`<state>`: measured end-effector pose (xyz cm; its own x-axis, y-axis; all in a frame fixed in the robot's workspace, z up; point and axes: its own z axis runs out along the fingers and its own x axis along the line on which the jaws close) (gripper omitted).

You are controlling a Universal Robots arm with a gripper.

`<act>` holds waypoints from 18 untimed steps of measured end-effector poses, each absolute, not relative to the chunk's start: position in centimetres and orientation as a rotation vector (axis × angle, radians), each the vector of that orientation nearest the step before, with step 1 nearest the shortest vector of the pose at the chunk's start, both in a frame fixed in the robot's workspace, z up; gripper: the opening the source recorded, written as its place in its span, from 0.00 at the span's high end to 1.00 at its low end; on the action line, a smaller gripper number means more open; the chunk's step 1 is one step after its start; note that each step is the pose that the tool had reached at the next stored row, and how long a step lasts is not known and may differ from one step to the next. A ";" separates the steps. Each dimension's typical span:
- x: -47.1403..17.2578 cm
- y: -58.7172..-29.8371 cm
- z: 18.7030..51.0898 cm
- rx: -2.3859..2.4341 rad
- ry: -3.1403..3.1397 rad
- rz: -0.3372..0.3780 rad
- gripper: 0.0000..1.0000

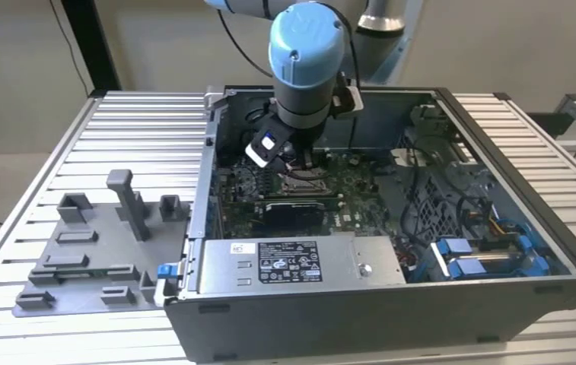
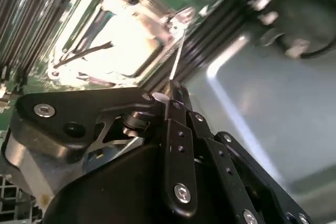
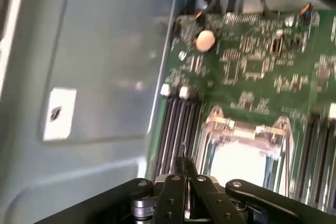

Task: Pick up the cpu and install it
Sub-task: 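Close the cpu cover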

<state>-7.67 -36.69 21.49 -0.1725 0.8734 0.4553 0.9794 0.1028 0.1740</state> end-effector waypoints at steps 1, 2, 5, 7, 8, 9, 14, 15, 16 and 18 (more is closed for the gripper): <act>-8.2 -36.7 21.6 -1.847 -2.142 -0.648 1.00; -8.6 -36.7 21.6 -1.847 -2.142 -0.648 1.00; -10.0 -36.7 21.6 -1.847 -2.142 -0.648 1.00; -10.7 -36.7 21.6 -1.847 -2.143 -0.648 1.00; -10.8 -36.7 21.6 -1.847 -2.144 -0.650 1.00; -10.8 -36.7 21.5 -1.846 -2.145 -0.651 1.00; -10.5 -36.5 21.4 -1.861 -2.168 -0.615 1.00; -10.3 -36.5 21.4 -1.863 -2.164 -0.597 1.00; -10.2 -36.5 21.4 -1.861 -2.153 -0.579 1.00; -10.0 -36.5 21.4 -1.857 -2.132 -0.544 1.00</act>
